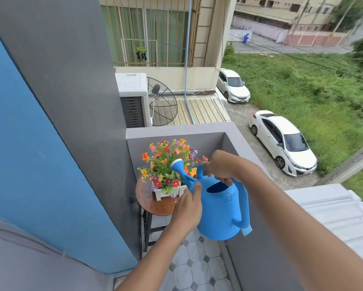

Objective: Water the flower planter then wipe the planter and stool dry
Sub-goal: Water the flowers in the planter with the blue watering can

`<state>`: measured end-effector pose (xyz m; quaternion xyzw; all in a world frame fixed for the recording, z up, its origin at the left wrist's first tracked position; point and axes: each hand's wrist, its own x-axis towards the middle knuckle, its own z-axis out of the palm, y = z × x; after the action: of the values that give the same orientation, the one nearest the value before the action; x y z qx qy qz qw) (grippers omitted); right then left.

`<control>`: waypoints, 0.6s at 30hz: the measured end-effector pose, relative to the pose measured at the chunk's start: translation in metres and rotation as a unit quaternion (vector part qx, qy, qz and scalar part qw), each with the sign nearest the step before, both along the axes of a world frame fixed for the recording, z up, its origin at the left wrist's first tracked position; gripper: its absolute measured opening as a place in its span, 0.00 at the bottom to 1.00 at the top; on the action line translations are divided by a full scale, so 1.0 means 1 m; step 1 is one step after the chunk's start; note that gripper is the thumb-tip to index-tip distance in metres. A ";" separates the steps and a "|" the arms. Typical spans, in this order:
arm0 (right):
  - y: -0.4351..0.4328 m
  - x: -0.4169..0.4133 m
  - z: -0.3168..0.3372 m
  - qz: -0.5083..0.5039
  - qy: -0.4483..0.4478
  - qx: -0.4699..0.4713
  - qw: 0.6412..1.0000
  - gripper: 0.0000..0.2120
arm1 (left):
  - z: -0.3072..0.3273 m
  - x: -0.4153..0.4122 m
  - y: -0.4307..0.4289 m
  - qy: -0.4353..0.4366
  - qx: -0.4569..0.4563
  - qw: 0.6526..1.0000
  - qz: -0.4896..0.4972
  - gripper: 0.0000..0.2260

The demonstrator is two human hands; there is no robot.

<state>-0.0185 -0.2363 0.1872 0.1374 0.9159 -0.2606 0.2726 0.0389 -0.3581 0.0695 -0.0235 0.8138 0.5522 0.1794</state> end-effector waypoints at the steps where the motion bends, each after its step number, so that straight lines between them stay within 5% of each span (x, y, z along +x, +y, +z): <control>1: 0.004 0.001 0.001 -0.012 0.002 -0.001 1.000 0.16 | 0.001 0.000 0.004 -0.001 0.003 1.000 -0.004 0.31; 18: 0.014 -0.013 0.005 -0.016 0.066 0.011 0.998 0.19 | 0.007 -0.020 0.014 -0.002 0.029 1.000 -0.011 0.35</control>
<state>-0.0319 -0.2221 0.1921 0.1374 0.9323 -0.2635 0.2061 0.0189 -0.3442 0.0768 -0.0098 0.7974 0.5736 0.1875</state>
